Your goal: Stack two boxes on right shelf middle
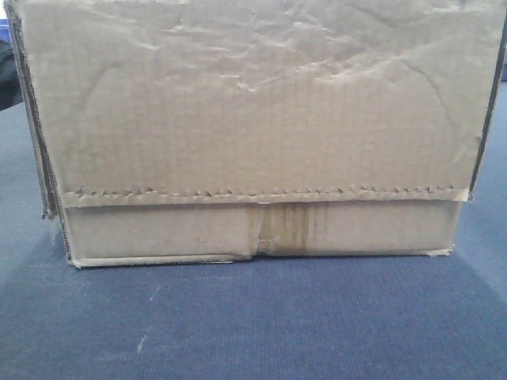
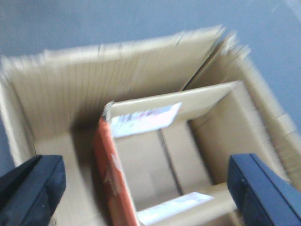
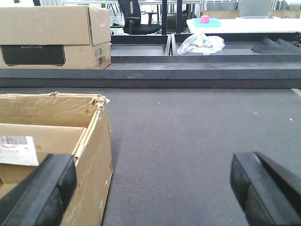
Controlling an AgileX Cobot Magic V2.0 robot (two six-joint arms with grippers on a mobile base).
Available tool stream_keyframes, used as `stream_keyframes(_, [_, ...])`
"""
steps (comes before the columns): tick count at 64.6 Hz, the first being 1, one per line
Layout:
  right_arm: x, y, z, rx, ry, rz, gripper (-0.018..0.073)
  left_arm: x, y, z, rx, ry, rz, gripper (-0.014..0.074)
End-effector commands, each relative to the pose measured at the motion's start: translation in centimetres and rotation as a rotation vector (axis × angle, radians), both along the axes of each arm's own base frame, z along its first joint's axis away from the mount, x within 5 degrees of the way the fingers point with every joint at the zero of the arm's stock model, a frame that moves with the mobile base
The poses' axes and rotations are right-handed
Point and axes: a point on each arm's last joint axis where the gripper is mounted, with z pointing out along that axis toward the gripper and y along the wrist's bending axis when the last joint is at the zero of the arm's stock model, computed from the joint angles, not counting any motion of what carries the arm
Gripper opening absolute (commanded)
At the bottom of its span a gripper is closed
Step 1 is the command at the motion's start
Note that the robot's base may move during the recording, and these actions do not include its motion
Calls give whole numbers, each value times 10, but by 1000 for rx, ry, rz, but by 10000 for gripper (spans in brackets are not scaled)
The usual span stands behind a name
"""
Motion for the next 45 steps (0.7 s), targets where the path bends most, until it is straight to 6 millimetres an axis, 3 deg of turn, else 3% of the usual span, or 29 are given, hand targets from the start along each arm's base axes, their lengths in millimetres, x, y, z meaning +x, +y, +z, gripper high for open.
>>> stream_keyframes(1, [1,0,2,-7,-13,1,570,-20,10,26,-1,-85,19,599])
stream_keyframes(8, [-1,0,6,-10,16,4,570,-37,28,37,116,-114,75,599])
stream_keyframes(21, [-3,5,44,-17,7,37,570,-48,54,39,336,-97,199,599])
stream_keyframes(34, [13,18,77,-59,83,108,570,-47,69,31,295,-43,226,599])
stream_keyframes(45, [41,33,80,-143,281,170,570,-45,74,8,234,68,207,599])
